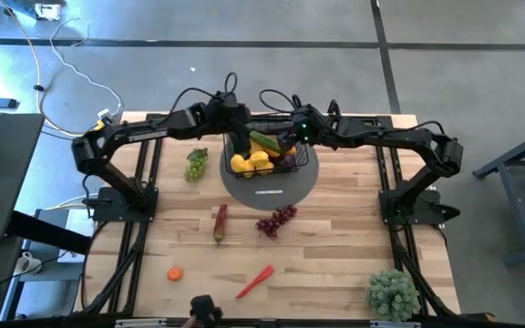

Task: Build produce basket
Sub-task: Put the carrot into the wire basket, then put the green grapes into the wire basket

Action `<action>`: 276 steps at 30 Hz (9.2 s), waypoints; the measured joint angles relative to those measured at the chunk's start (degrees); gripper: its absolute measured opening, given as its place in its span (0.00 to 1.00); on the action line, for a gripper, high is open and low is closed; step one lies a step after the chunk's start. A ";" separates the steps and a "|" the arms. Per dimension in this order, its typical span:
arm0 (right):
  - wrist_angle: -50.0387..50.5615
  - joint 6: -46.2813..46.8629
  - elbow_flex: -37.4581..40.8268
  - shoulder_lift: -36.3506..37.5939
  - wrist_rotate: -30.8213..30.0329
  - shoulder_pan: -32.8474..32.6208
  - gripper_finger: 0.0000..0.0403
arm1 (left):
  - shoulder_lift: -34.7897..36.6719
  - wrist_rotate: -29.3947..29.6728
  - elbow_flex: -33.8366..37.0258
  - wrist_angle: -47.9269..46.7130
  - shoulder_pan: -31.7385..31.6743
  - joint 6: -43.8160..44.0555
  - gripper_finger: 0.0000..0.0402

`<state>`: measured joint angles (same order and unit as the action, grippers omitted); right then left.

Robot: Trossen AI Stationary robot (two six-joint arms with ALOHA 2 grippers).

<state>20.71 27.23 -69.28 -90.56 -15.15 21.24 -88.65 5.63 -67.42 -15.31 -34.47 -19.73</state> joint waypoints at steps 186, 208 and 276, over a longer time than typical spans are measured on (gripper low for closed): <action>5.17 -27.54 0.03 2.26 7.12 2.44 0.15 | 26.96 20.52 11.13 -44.98 24.91 70.08 0.52; -0.48 -32.23 0.03 -6.29 12.30 5.36 0.22 | 26.96 12.47 11.13 -48.50 12.80 71.88 0.66; -1.97 -27.46 0.01 -3.02 11.58 6.60 0.53 | 3.94 3.54 23.80 -29.68 -2.70 61.16 0.33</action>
<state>18.74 -0.23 -69.28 -93.58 -3.57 27.83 -84.71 9.17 -43.62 -44.99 -37.17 41.44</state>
